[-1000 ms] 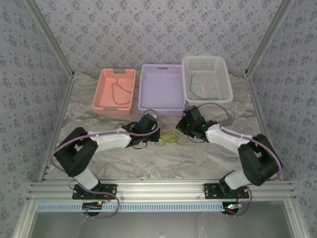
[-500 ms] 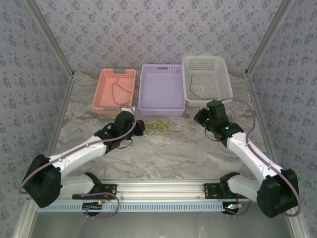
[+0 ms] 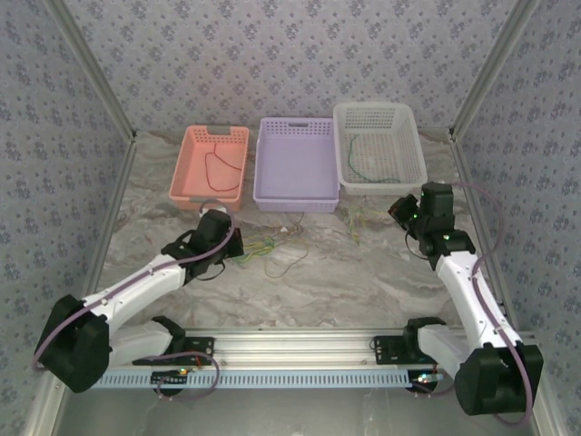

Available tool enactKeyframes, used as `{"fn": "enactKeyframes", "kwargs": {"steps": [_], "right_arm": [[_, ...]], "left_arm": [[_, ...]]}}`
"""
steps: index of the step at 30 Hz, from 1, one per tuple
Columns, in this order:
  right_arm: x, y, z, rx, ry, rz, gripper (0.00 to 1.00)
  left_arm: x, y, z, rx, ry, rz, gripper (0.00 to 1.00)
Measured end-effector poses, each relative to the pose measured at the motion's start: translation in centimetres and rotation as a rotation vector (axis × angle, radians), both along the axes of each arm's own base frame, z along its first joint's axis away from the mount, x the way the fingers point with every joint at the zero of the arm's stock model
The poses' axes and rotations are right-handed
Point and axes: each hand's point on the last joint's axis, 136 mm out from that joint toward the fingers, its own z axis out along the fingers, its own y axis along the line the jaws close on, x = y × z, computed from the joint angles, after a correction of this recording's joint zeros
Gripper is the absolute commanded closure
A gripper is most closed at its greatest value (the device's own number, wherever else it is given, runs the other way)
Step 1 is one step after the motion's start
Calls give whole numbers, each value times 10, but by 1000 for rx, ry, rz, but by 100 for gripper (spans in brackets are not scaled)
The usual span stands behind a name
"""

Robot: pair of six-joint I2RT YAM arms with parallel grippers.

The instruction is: Untangle the cables

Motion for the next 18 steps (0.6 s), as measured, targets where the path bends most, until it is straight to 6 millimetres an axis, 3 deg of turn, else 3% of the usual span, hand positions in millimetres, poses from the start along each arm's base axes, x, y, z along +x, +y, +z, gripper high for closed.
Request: {"fn": "enactKeyframes", "kwargs": {"steps": [2,3,6,9,13,18], "right_arm": [[0,3,0,5,-1,17,100],[-1,4,0,10,-1,26,100],[-2,12,1,28,-2,61,100],[-3,24,3,42,-5,106,100],[-6,45,9,48,-28,196,100],[-11,80,27,9,-107,378,100]], "left_arm": [[0,0,0,2,0,-4,100],[-1,-1,0,2,1,-8,95],[-2,-3,0,-7,8,-22,66],[-6,-9,2,-12,1,-50,48],[-14,-26,23,-36,-31,-109,43],[-8,-61,85,-142,-122,-189,49]]}}
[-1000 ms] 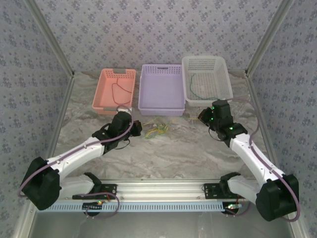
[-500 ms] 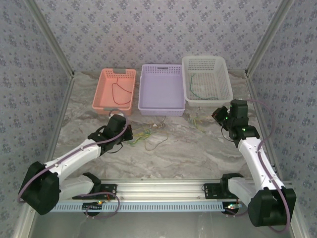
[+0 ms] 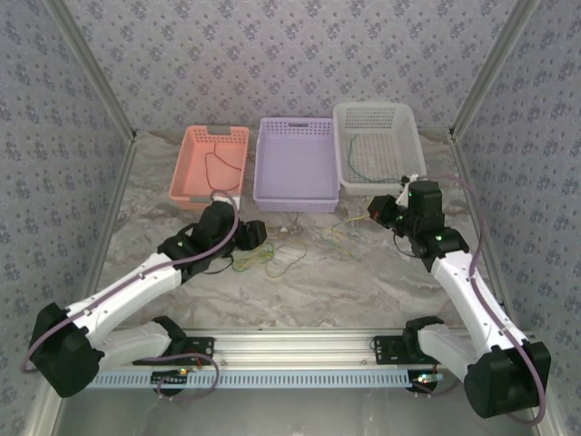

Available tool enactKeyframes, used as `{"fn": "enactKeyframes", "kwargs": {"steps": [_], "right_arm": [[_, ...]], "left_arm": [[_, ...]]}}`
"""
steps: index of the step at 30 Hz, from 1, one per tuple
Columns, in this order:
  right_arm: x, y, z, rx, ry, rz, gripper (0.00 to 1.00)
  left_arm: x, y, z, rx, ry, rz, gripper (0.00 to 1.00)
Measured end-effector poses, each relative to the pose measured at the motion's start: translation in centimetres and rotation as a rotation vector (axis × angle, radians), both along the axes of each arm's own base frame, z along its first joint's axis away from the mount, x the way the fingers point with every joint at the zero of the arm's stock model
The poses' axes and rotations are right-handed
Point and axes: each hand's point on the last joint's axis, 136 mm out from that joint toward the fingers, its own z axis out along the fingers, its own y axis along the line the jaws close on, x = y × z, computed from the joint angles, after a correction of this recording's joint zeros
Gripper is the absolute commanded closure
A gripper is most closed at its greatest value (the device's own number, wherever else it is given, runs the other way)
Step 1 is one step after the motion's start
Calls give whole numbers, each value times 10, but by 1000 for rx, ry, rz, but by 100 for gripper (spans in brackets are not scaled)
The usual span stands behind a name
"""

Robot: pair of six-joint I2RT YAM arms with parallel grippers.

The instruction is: Untangle the cables

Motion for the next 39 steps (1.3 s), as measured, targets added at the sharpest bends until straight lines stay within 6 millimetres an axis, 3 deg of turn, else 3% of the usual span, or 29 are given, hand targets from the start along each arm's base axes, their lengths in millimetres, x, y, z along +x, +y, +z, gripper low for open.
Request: {"fn": "enactKeyframes", "kwargs": {"steps": [4,7,10,17,25,34,39], "right_arm": [[-10,26,14,-38,-82,177,100],[-21,47,27,-106,-162,324,100],[-32,63,35,-172,-237,448,100],[-43,77,36,-290,-320,593,100],[-47,95,40,-341,-368,694,100],[-58,107,40,-344,-389,759,100],[-61,111,43,-341,-395,773,100]], "left_arm": [[-1,-33,34,-51,-33,-154,50],[-1,-61,40,-54,-15,-292,49],[-7,-81,27,-49,45,-414,48],[-26,-107,-12,-62,221,-599,43],[-39,-121,-29,-85,299,-677,41],[-36,-130,-53,-64,361,-683,42],[-36,-136,-60,-64,379,-697,48]]}}
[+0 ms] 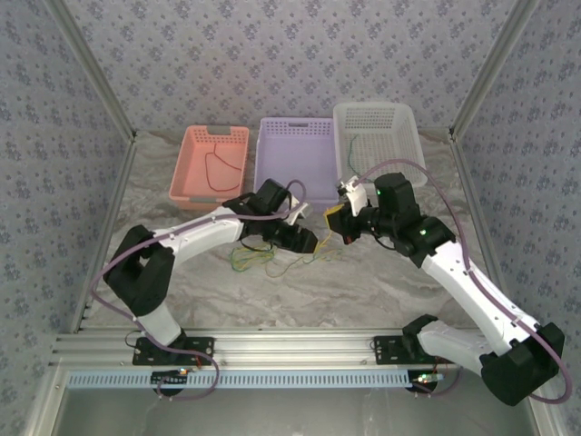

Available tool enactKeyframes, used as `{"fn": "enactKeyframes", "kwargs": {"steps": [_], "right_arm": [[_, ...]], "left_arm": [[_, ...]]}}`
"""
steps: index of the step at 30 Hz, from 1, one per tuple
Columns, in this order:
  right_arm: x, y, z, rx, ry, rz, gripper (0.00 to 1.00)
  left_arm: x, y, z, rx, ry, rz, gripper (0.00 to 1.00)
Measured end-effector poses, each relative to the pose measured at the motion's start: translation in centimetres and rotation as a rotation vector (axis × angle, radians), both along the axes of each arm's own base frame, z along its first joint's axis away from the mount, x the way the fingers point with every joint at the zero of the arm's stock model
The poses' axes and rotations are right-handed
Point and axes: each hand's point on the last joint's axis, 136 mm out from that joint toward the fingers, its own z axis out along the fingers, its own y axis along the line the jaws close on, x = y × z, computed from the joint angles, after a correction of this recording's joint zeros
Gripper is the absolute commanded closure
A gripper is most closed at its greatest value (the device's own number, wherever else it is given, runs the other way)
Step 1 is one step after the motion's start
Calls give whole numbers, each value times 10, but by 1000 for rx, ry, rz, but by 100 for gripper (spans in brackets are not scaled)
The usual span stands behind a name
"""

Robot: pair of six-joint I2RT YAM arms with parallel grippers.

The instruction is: Untangle the cables

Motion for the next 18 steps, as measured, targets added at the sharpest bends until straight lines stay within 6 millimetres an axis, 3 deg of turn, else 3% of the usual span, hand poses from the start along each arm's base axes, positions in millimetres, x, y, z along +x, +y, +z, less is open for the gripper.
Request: {"fn": "enactKeyframes", "kwargs": {"steps": [4,13,18], "right_arm": [[-1,1,2,1,-1,4,100],[-2,3,2,0,0,10,100],[-2,3,2,0,0,10,100]], "left_arm": [[-5,-10,0,-10,4,-29,50],[-8,-17,3,-27,-4,-41,68],[-7,-18,5,-32,-8,-41,86]]}}
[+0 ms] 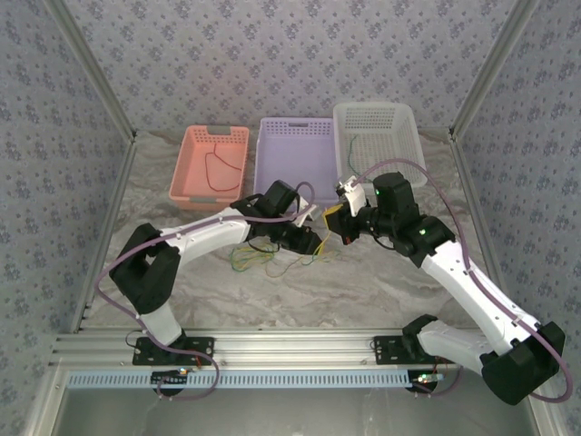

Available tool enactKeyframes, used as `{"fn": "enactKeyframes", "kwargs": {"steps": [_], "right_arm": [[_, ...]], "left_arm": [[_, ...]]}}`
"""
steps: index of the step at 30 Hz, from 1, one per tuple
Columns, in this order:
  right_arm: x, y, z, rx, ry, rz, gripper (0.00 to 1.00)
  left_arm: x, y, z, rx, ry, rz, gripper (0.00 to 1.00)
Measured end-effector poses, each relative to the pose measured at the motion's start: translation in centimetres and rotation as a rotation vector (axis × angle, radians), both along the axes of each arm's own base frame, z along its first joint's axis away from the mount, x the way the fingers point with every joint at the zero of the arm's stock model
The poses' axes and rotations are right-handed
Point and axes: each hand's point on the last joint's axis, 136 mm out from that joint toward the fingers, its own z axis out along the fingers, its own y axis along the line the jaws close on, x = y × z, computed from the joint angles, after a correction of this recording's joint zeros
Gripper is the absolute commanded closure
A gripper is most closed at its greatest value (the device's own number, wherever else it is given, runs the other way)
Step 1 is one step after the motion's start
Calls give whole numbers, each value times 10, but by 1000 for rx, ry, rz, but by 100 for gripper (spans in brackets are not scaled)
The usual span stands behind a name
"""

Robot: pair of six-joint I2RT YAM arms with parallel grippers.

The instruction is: Untangle the cables

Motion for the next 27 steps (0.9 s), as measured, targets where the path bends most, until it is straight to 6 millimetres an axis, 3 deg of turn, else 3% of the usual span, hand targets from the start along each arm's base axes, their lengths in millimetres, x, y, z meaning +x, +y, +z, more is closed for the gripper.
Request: {"fn": "enactKeyframes", "kwargs": {"steps": [3,11,15,19,22,27], "right_arm": [[0,0,0,0,0,0,100],[1,-2,0,-3,-5,-12,100],[16,-21,-1,-4,-19,-129,100],[45,-70,-6,76,-7,-397,100],[56,-104,-13,167,10,-583,100],[54,-119,-8,346,-29,-711,100]], "left_arm": [[2,-1,1,-2,-5,5,100],[23,6,5,-2,-51,117,100],[52,49,17,-39,-80,352,100],[76,114,34,-129,-109,684,100],[76,145,45,-209,-119,868,100],[71,196,54,-338,-84,1161,100]]}}
